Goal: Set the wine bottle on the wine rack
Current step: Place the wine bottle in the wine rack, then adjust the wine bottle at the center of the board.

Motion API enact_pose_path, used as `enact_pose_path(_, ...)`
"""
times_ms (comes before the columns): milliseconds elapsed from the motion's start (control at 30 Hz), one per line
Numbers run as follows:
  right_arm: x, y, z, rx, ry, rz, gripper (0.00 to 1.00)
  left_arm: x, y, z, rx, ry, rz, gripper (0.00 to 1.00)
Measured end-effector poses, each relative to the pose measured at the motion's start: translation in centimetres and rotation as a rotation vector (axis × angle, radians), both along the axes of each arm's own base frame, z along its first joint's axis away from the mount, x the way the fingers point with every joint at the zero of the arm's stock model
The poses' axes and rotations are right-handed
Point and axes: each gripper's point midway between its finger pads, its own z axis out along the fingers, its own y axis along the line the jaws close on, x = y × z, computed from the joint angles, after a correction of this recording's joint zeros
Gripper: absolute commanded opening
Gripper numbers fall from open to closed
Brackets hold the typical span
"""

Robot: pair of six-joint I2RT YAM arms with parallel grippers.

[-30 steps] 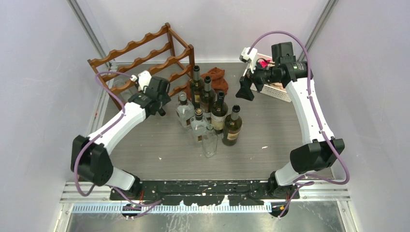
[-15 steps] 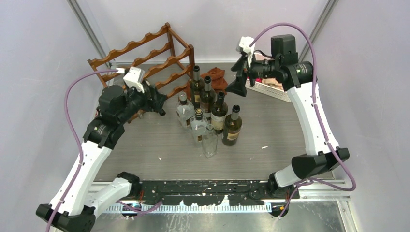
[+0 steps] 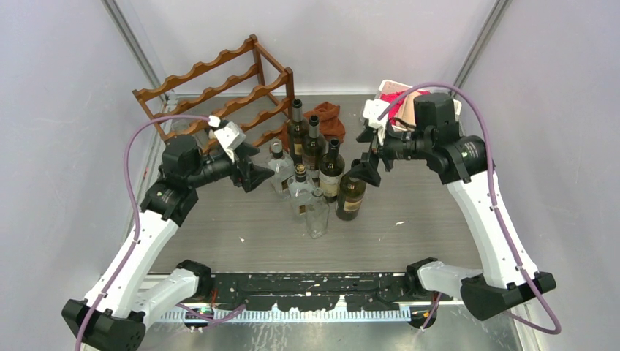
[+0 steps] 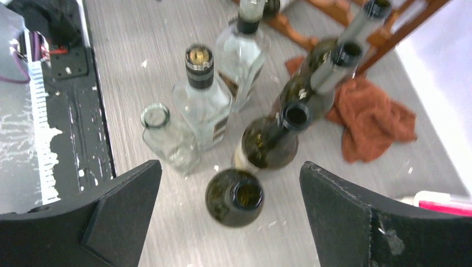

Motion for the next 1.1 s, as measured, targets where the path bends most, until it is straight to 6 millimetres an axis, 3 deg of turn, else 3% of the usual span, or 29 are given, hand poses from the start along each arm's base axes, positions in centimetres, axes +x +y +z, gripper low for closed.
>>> enact_pose_path(200, 0.6, -1.7, -4.5, -0.08, 0.099, -0.136, 0.91, 1.4, -0.6, -2.2, 0.026, 0.006, -0.023, 0.75)
enact_pose_path(400, 1.6, -2.1, -8.2, -0.121, 0.163, -0.192, 0.75, 2.5, -1.0, -3.7, 0.023, 0.013, -0.02, 0.74)
enact_pose_path(433, 1.6, -2.2, -8.6, -0.128, 0.168, -0.196, 0.7, 2.5, -1.0, -3.8, 0.021, 0.01, -0.02, 0.74)
enact_pose_path(600, 2.6, -2.4, -9.9, -0.147, 0.148, -0.213, 0.27, 2.9, -1.1, -3.5, -0.005, -0.011, -0.012, 0.73)
enact_pose_path(733, 3.1, -2.5, -10.1, -0.137, 0.109, -0.23, 0.1, 2.9, -1.0, -3.7, -0.012, -0.01, 0.001, 0.73)
enact_pose_path(933, 4.1, -4.8, -9.8, -0.14, 0.067, -0.331, 0.03, 2.9, -0.9, -3.4, -0.021, -0.011, 0.014, 0.74)
enact_pose_path(1100, 7.4, -8.8, -9.9, -0.109, 0.11, -0.493, 0.03, 2.9, -0.9, -3.4, -0.021, -0.012, 0.016, 0.74)
